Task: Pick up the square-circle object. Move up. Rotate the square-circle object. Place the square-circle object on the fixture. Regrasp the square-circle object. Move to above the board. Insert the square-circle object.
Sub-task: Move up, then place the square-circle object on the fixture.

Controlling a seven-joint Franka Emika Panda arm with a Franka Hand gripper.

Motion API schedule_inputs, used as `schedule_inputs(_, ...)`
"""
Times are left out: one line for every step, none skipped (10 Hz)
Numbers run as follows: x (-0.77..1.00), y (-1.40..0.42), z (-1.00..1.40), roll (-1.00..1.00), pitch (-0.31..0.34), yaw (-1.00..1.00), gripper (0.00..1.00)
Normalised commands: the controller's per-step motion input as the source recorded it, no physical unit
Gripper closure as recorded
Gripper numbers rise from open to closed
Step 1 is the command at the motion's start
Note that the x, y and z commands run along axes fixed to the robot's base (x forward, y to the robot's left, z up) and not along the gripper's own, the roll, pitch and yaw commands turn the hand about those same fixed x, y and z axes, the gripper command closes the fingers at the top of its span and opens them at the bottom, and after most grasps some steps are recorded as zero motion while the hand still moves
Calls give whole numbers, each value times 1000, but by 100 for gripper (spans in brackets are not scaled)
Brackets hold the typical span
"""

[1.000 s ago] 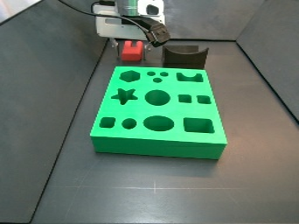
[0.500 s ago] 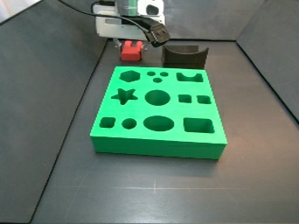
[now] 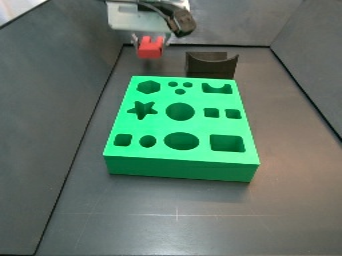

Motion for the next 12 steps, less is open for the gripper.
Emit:
schedule_inputs(-19, 7, 263, 57, 49, -20, 100)
schedule_inputs(0, 0, 1000, 0, 0, 0, 100)
schedule_inputs(-4, 0, 1000, 9, 8, -4, 100)
schedule_inputs(-11, 3, 1000, 23, 15, -12, 100)
schedule_inputs(-17, 4, 1000, 39, 21, -17, 100)
schedule_inputs(-20, 4, 1000, 50, 25, -19, 100)
schedule_inputs(-27, 5, 1000, 69, 34, -14, 100)
schedule_inputs(-31, 6, 1000, 78, 40, -9, 100)
schedule_inputs(-30, 4, 1000, 84, 43, 0, 100)
schedule_inputs(-24, 3, 836, 92, 51, 7, 100)
schedule_inputs(-18, 3, 684, 99, 59, 11, 100)
schedule_inputs(-11, 3, 582, 100, 63, 13, 100)
